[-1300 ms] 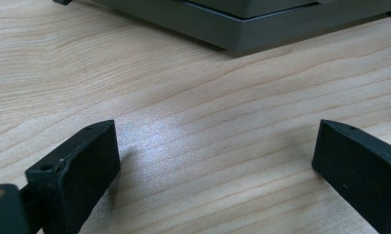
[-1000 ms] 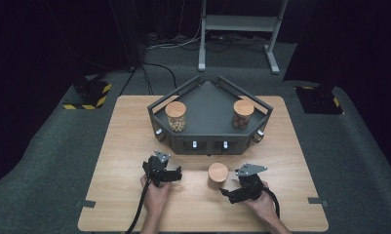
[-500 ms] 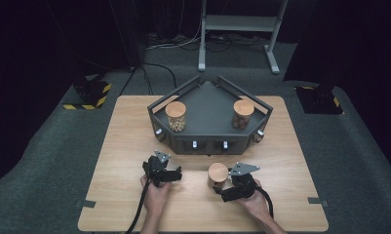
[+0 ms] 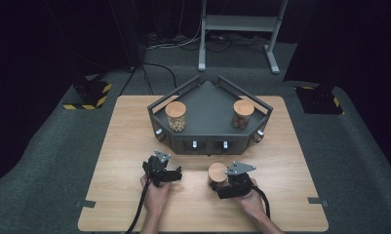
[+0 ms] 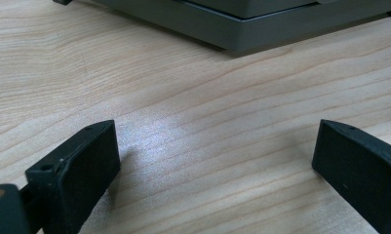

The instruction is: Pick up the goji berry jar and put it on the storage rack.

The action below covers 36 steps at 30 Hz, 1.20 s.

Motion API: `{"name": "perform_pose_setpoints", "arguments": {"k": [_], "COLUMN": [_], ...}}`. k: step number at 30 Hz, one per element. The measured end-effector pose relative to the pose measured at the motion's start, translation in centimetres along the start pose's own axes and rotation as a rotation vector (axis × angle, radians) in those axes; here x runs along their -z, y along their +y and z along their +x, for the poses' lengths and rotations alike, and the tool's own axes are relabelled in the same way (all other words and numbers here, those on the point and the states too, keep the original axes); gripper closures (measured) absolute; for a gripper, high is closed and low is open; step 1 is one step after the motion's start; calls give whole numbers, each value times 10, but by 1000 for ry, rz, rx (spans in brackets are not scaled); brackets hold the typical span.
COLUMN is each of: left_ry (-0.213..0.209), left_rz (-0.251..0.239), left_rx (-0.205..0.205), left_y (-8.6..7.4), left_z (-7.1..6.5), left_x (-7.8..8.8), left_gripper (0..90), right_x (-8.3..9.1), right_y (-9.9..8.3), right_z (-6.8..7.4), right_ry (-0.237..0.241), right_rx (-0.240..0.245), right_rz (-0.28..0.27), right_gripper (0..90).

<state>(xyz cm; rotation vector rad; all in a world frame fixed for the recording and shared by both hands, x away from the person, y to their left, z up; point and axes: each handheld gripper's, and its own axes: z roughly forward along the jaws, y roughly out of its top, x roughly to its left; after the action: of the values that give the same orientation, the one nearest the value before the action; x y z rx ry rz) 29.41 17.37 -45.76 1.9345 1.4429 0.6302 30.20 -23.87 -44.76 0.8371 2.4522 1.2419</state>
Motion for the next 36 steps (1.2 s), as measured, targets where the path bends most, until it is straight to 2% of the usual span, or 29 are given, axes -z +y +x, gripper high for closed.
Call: {"name": "perform_pose_setpoints", "arguments": {"k": [6,11,22,36], "left_ry": [0,0,0,0], "left_rz": [0,0,0,0], "left_rx": [0,-1,-1,-1], "left_y": [0,0,0,0], "left_z": [0,0,0,0], "left_x": [0,0,0,0], "left_gripper": [34,34,34,34], "right_x": [0,0,1,7], "right_y": [0,-2,1,9], "right_z": [3,10,9,0], "right_ry": [-6,-25,-22,-5], "right_rx": [12,48,46,38], "right_rz": [-16,-32,-23,-16], "right_gripper": [205,250,252,253]}}
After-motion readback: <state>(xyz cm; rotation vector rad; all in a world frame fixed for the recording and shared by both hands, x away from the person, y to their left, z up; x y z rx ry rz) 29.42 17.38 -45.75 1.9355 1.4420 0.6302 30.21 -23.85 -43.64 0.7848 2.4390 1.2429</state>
